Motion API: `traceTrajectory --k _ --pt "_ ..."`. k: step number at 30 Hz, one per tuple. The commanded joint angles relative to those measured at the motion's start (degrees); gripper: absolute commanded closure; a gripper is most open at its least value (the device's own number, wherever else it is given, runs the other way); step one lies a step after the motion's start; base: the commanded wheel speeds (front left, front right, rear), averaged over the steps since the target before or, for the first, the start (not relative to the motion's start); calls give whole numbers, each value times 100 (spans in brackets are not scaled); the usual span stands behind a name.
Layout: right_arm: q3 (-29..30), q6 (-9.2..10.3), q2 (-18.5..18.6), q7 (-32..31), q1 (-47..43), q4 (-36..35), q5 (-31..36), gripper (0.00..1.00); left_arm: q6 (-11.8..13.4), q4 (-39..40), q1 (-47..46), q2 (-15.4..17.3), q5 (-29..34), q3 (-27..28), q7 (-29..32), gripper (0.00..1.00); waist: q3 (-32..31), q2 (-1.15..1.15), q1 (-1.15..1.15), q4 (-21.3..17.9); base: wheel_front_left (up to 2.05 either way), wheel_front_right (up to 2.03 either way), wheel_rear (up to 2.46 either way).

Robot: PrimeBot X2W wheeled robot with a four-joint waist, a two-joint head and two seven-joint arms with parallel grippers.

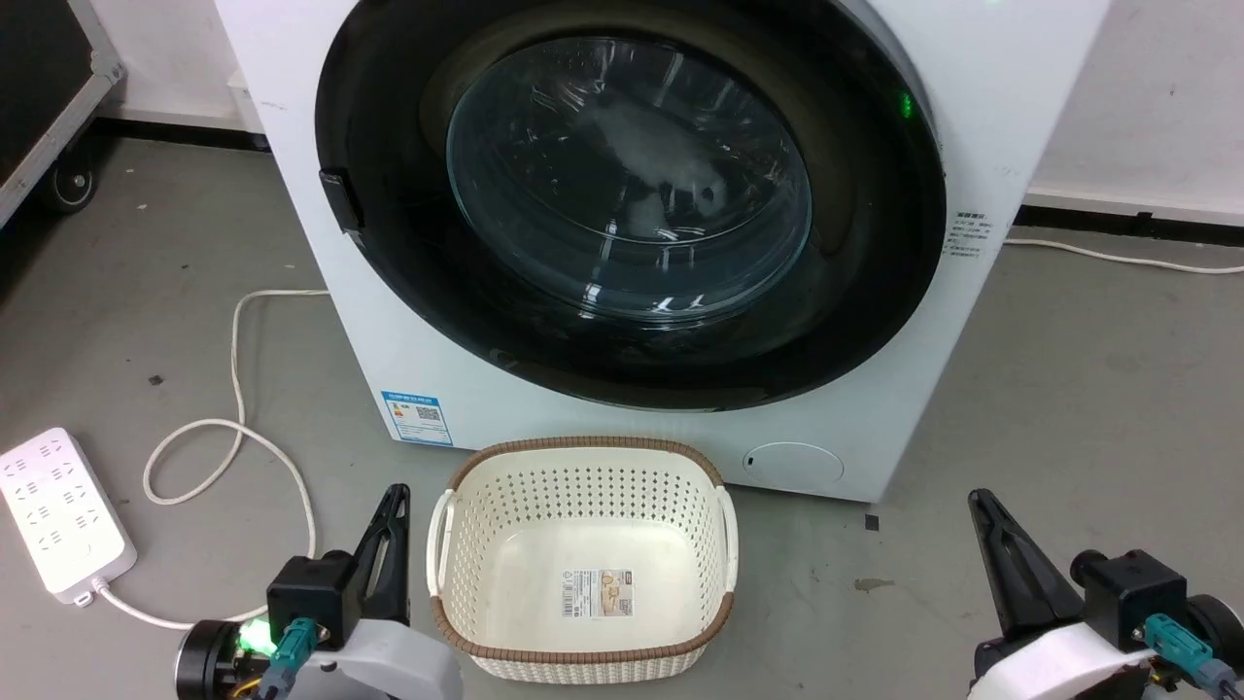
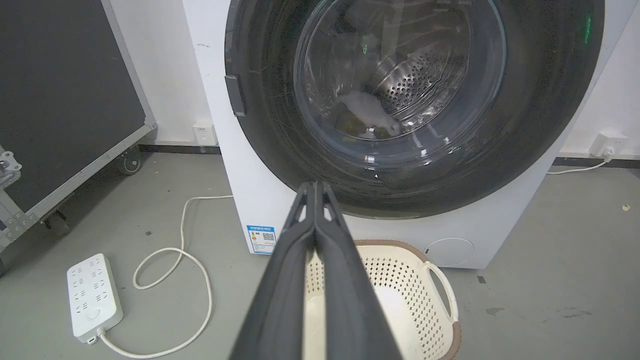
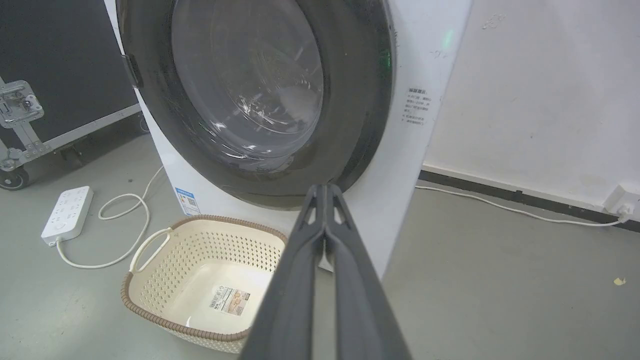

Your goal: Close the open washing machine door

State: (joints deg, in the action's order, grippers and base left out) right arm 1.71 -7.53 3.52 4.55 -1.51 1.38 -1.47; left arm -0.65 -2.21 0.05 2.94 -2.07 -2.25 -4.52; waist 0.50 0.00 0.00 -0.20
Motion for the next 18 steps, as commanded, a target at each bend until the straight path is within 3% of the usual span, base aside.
traceTrajectory --k 1,18 --pt "-12 3 -32 -39 94 -46 48 100 23 36 -4 -2 62 32 38 100 -2 0 0 1 0 0 0" --pt "-88 4 -48 -239 121 -90 95 100 44 125 -4 -4 132 125 237 100 -25 0 0 10 0 0 0"
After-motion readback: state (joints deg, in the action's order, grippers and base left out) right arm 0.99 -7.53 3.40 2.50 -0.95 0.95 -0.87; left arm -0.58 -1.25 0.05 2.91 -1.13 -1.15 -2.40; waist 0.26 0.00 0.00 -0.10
